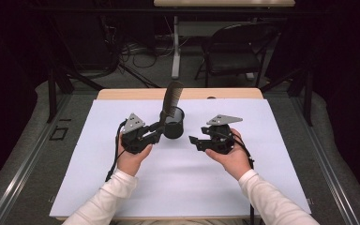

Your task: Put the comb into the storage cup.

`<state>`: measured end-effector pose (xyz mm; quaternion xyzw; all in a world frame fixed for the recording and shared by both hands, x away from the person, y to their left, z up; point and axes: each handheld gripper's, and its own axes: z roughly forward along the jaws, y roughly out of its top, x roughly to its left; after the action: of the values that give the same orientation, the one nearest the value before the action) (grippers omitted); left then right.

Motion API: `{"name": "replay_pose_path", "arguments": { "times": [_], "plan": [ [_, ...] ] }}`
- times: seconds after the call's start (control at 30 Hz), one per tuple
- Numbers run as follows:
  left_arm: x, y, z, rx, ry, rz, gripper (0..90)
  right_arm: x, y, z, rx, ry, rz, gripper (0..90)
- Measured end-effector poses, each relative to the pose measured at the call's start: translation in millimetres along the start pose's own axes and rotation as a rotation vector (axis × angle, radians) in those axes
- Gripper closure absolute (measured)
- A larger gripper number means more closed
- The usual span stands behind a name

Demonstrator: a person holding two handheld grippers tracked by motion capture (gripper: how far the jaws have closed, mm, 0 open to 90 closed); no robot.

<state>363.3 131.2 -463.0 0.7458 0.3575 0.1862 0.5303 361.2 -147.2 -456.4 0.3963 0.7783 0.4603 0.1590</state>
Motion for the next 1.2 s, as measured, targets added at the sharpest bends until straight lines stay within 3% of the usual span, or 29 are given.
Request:
{"name": "replay_pose_path", "arguments": {
  "times": [0.37,0.6,0.9,1.2],
  "plan": [
    [2.8,-1.9,-1.9,-0.003,0.006,-0.005,72.8,5.1,21.8,7.9,0.06,-0.007,-0.051,38.8],
    [3.2,-2.1,-3.7,-0.013,0.012,-0.005,72.8,6.6,32.1,10.8,0.04,-0.019,-0.077,39.5],
    [3.9,-2.9,-3.5,-0.013,0.019,-0.007,72.8,4.2,39.9,15.9,0.057,-0.025,-0.058,40.8],
    [3.5,-4.0,-3.2,-0.02,0.025,-0.01,72.8,0.7,47.4,15.7,0.019,-0.013,-0.017,42.6]
  ]
}}
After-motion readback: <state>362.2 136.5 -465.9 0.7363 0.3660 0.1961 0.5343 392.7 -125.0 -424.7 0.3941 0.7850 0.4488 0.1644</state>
